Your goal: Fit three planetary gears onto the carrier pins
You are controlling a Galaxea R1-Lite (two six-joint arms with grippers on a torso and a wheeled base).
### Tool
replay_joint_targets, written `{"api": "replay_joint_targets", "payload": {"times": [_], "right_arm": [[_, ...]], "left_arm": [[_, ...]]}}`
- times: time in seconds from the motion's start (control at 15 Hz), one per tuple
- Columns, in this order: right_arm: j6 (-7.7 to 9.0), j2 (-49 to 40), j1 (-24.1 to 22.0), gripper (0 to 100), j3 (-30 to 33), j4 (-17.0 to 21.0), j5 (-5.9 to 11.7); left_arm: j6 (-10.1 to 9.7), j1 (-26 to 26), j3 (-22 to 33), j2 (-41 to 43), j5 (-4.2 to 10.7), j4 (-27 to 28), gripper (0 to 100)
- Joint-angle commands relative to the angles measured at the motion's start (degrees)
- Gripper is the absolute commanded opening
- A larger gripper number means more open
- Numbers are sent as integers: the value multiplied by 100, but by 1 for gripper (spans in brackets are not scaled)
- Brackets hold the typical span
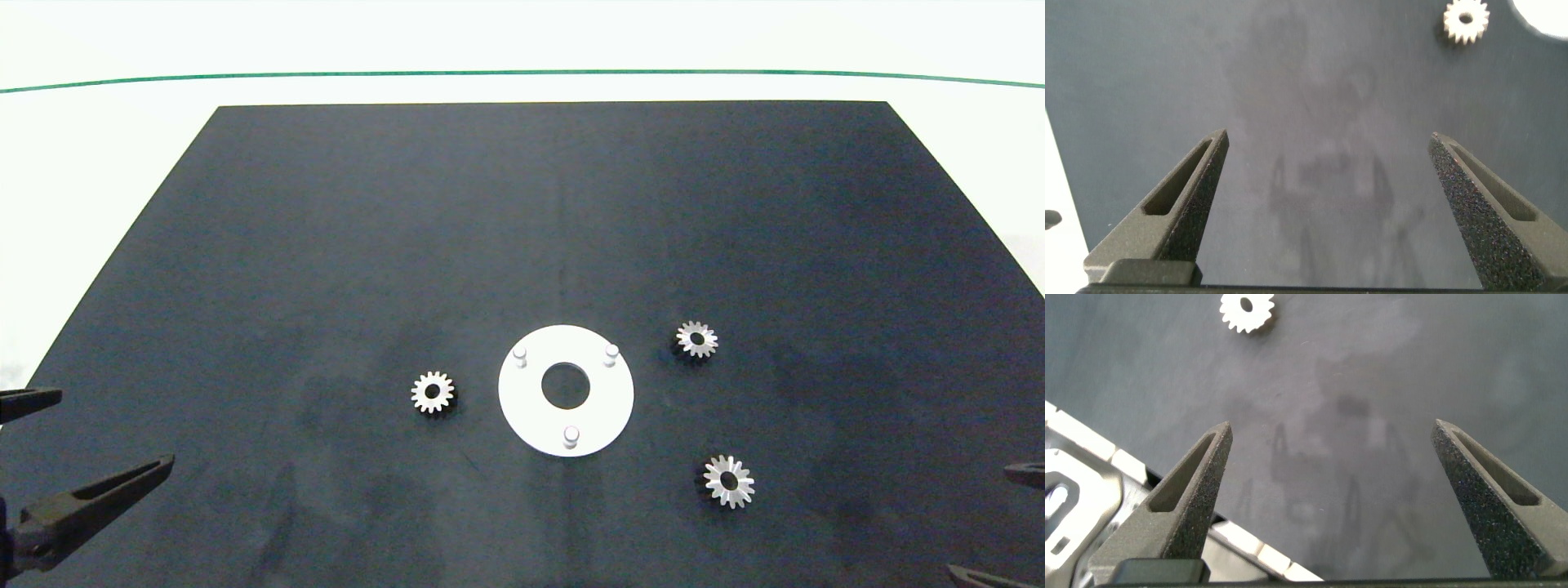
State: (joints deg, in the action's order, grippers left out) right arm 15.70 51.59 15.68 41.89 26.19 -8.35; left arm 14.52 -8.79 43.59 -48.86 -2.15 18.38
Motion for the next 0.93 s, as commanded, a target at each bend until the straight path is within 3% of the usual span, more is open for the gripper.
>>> {"api": "replay_joint_targets", "payload": {"times": [0.07, 0.13, 0.27, 0.33, 0.6, 0.93], "right_arm": [[21, 835, 260, 100, 136, -8, 88], [12, 967, 383, 100, 144, -61, 229], [-6, 1204, 884, 100, 144, -404, 738], [-14, 1301, 1104, 100, 136, -439, 835], [-129, 1863, 1711, 100, 364, -456, 844], [-138, 2602, 1860, 100, 373, -913, 1187]], "left_arm": [[25, -53, 281, -537, -5, 69, 100], [25, -53, 272, -607, -5, 69, 100], [16, -61, 237, -625, -5, 69, 100], [16, -53, 246, -625, -5, 69, 100], [16, -44, 281, -642, 56, 174, 100], [16, -35, 343, -634, 56, 271, 100]]}}
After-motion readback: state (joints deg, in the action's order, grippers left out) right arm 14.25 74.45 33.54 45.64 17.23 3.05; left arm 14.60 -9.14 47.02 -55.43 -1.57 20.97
